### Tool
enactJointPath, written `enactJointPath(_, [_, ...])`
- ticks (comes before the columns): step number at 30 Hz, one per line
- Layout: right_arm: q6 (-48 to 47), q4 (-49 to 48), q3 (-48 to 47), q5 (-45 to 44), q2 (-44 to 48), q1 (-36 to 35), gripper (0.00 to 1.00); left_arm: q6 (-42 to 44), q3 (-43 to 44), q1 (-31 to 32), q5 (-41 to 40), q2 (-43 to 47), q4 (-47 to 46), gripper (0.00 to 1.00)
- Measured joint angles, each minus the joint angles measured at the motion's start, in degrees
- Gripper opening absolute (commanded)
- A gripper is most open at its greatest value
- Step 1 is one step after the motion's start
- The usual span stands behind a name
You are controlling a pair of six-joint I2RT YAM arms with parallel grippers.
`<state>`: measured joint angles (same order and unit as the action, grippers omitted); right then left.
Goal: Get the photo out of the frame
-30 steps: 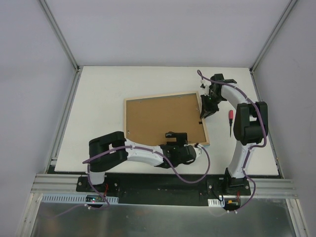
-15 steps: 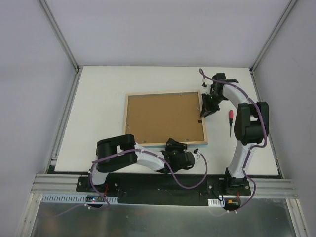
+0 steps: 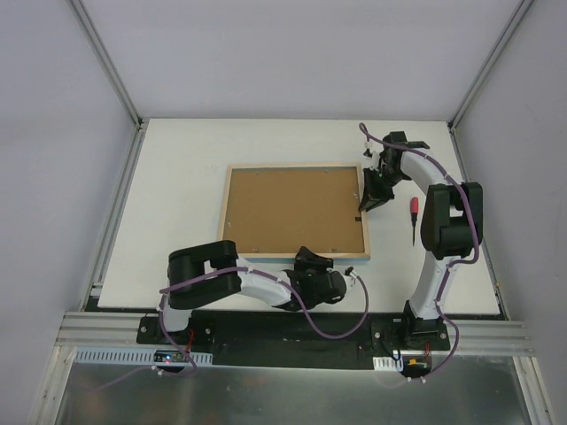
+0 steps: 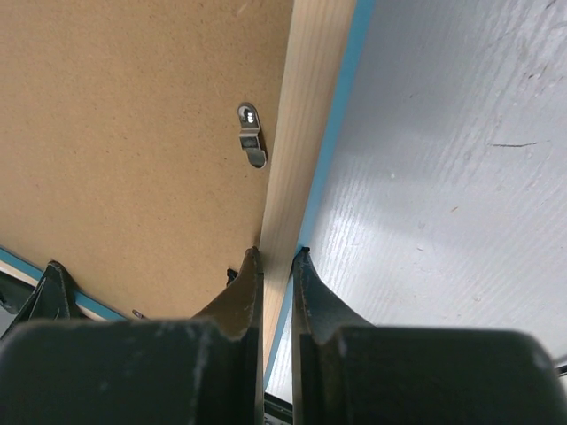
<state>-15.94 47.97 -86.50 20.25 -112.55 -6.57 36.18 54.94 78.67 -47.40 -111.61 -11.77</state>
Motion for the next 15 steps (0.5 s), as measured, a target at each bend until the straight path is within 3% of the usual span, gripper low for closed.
enactJointPath(4, [0.3, 1.0, -0.1, 1.4, 0.0, 0.4, 0.09, 1.9, -1.8, -0.4, 2.1, 3.7, -0.2, 0.0])
enactJointPath(10, [0.2, 2.3, -0.1, 4.2, 0.0, 1.3, 0.34, 5.0, -4.5, -1.2, 5.2, 8.6, -1.2, 0.0])
enactJointPath(15, [-0.7, 3.3, -0.8, 8.3, 0.0, 1.8, 0.48, 6.9, -5.6, -2.1, 8.4, 11.0, 0.2, 0.0])
